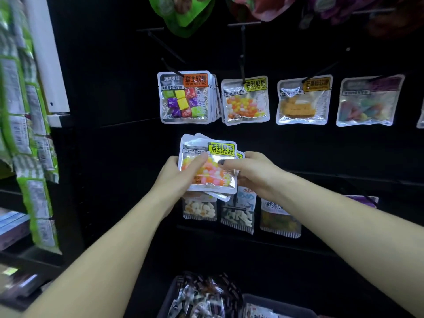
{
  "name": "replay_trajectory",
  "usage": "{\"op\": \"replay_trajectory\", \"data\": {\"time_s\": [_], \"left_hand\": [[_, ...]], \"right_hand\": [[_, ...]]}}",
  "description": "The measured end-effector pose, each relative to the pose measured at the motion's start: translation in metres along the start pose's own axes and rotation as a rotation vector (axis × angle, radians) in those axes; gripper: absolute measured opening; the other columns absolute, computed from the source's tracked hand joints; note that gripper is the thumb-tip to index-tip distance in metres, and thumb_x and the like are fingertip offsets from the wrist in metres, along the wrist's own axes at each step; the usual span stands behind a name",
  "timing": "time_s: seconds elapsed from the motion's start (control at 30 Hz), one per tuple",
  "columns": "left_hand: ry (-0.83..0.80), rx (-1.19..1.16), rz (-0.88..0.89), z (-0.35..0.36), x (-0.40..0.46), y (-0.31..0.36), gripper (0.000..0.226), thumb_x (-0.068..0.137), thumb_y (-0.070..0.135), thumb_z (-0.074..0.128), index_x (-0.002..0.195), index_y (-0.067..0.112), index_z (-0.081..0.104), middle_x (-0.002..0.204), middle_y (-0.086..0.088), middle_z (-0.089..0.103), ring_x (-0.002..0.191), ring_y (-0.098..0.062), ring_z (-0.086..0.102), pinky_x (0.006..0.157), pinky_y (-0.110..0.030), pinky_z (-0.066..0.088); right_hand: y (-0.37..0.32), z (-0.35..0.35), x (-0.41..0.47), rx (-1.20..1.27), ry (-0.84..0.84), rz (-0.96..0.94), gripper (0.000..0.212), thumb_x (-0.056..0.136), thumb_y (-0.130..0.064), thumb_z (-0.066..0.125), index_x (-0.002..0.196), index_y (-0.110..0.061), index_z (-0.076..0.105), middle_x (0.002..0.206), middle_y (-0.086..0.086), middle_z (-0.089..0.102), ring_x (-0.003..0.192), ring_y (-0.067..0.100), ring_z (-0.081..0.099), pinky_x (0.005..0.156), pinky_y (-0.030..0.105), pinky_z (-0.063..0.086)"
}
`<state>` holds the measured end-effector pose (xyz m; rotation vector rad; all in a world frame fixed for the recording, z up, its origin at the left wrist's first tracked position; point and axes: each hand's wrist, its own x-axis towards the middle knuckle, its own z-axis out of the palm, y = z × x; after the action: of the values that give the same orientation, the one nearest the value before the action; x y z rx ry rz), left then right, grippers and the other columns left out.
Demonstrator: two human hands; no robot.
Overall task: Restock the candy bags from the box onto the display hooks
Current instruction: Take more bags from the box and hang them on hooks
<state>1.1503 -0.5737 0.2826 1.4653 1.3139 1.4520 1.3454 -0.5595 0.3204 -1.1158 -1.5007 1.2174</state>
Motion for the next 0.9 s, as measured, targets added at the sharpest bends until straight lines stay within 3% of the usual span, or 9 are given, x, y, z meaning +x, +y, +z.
{"op": "replay_trajectory", "data": {"time_s": [0.1,0.17,0.27,0.37,0.5,0.6,0.77,0.9], "left_hand": [[0.036,0.004,-0.027,0.001,0.003,0.001,0.060,0.085,0.079,0.058,0.106,0.024,0.071,0.096,0.014,0.079,0.085,0.000,0.073,0.083,-0.029,0.055],[0.080,0.011,-0.084,0.002,0.005,0.004,0.071,0.088,0.084,0.045,0.115,0.024,0.070,0.103,0.014,0.076,0.089,-0.003,0.069,0.078,-0.027,0.049],[0.054,-0.025,-0.095,0.003,0.006,0.003,0.065,0.098,0.077,0.035,0.088,0.032,0.080,0.086,0.011,0.080,0.082,-0.008,0.076,0.078,-0.032,0.055],[0.088,-0.041,-0.087,0.003,0.005,0.004,0.048,0.102,0.068,0.040,0.089,0.032,0.068,0.084,0.010,0.076,0.086,-0.012,0.074,0.074,-0.031,0.055],[0.071,-0.032,-0.101,0.001,0.005,0.003,0.043,0.096,0.061,0.059,0.104,0.020,0.070,0.091,-0.001,0.081,0.085,-0.021,0.079,0.087,-0.051,0.063],[0.069,0.003,-0.077,0.000,0.002,0.002,0.046,0.090,0.061,0.068,0.103,0.018,0.071,0.095,-0.005,0.080,0.087,-0.024,0.079,0.086,-0.053,0.064],[0.065,0.033,-0.042,-0.001,0.002,0.000,0.045,0.090,0.055,0.070,0.106,0.013,0.069,0.102,-0.006,0.078,0.093,-0.025,0.077,0.090,-0.050,0.062],[0.074,0.048,-0.017,-0.002,0.002,-0.001,0.052,0.080,0.062,0.068,0.106,0.018,0.069,0.102,0.001,0.078,0.095,-0.020,0.076,0.091,-0.046,0.061]], "right_hand": [[0.001,0.001,0.004,0.068,0.039,-0.003,0.025,0.090,0.001,0.073,0.114,0.007,0.069,0.117,0.019,0.076,0.091,0.024,0.071,0.081,0.036,0.054],[0.001,-0.002,0.006,0.136,0.071,0.010,0.022,0.089,0.007,0.071,0.110,0.012,0.068,0.117,0.023,0.075,0.089,0.026,0.073,0.082,0.039,0.058],[0.001,-0.008,0.005,0.213,0.084,0.030,0.013,0.088,0.012,0.069,0.101,0.011,0.070,0.110,0.025,0.076,0.082,0.028,0.075,0.077,0.037,0.062],[0.005,-0.015,0.003,0.259,0.115,0.063,0.014,0.090,0.011,0.066,0.104,0.011,0.071,0.112,0.025,0.076,0.086,0.029,0.075,0.084,0.038,0.063],[0.007,-0.021,0.001,0.271,0.138,0.101,0.028,0.095,0.006,0.063,0.122,0.008,0.065,0.117,0.022,0.075,0.098,0.031,0.076,0.098,0.047,0.059],[0.006,-0.018,-0.004,0.264,0.115,0.102,0.030,0.098,0.007,0.057,0.127,0.004,0.063,0.108,0.018,0.078,0.079,0.023,0.076,0.079,0.039,0.063],[0.003,-0.013,-0.010,0.213,0.075,0.088,0.027,0.099,0.004,0.057,0.126,0.007,0.062,0.120,0.024,0.073,0.089,0.028,0.074,0.066,0.035,0.065],[0.000,-0.006,-0.016,0.143,0.098,0.047,0.027,0.097,0.005,0.061,0.123,0.000,0.061,0.108,0.019,0.070,0.080,0.026,0.070,0.057,0.030,0.057]]}}
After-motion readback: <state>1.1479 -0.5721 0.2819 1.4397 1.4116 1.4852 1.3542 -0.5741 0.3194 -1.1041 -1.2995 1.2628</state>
